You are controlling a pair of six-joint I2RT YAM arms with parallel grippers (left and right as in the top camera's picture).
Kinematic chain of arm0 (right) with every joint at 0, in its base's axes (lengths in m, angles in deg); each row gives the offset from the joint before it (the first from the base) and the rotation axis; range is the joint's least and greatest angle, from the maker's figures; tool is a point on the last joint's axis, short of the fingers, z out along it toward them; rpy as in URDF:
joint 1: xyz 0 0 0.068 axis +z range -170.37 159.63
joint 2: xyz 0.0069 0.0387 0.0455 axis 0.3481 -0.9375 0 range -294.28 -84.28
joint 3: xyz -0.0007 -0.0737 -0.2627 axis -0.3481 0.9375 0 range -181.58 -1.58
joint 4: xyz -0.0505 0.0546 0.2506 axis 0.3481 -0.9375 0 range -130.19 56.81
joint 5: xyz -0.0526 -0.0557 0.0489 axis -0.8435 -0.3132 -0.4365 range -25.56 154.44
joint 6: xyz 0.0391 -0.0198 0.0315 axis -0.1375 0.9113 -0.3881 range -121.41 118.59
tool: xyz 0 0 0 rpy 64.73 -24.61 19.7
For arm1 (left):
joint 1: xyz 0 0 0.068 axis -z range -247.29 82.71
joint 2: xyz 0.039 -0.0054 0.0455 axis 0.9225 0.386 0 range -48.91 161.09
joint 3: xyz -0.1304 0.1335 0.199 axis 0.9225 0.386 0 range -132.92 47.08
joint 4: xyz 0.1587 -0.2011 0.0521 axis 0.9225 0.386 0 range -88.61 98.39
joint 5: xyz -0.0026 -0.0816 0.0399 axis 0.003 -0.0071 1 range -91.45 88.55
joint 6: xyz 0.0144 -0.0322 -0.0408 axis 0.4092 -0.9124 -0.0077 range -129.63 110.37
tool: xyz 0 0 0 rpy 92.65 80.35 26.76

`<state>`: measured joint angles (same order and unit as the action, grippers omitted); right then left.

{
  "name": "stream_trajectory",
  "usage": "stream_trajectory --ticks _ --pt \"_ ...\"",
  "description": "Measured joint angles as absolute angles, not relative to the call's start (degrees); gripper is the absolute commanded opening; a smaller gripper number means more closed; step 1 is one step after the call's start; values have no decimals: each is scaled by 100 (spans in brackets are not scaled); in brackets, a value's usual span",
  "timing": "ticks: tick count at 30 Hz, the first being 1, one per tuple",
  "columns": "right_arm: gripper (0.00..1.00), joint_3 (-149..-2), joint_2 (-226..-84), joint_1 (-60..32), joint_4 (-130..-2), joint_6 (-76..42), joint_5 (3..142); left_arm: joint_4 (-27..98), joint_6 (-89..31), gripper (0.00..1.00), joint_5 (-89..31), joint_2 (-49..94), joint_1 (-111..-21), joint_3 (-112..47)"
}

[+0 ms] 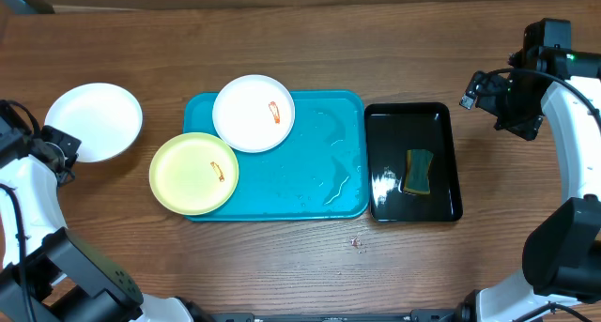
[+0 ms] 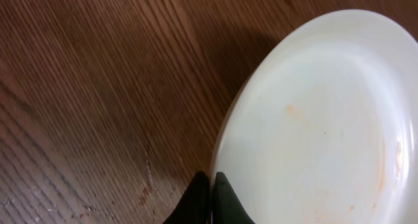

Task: Clean dirty plates on tray and stack at the side
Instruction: 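Carry the white plate left and set it on the table, then release the plate and move left gripper to the yellow plate rim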

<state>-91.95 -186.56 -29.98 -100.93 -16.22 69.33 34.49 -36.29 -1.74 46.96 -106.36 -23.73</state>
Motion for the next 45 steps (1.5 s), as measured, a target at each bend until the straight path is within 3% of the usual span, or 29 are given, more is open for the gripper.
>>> stream_trajectory --ticks 22,23,24,26,29,39,41,45 --pt "100 -9195 -18656 -2998 -10093 -1619 6935 2444 -3629 4 186 5085 -10166 -1702" --pt "100 -9195 -18656 -2998 -10095 -1619 6935 2424 -3629 6 186 5103 -10166 -1702" --pt "100 -9195 -18656 -2998 -10093 -1622 6933 2409 -3629 16 189 5120 -10166 -1702" --pt "100 -9195 -18656 -2998 -10095 -1619 6935 2380 -3646 49 184 5171 -10166 -1702" --pt "100 -9195 -18656 -2998 -10093 -1622 6935 2310 -3635 67 103 5234 -10166 -1702" --pt "100 -9195 -18656 -3000 -10097 -1622 6935 4002 -3172 70 -1385 5140 -10164 -2348" --pt "100 -9195 -18656 -2998 -10100 -1622 6935 4240 -3049 75 -1752 4943 -10136 -2569" --pt "100 -9195 -18656 -2998 -10093 -1617 6933 4594 -2835 64 -2312 4296 -9825 -2939"
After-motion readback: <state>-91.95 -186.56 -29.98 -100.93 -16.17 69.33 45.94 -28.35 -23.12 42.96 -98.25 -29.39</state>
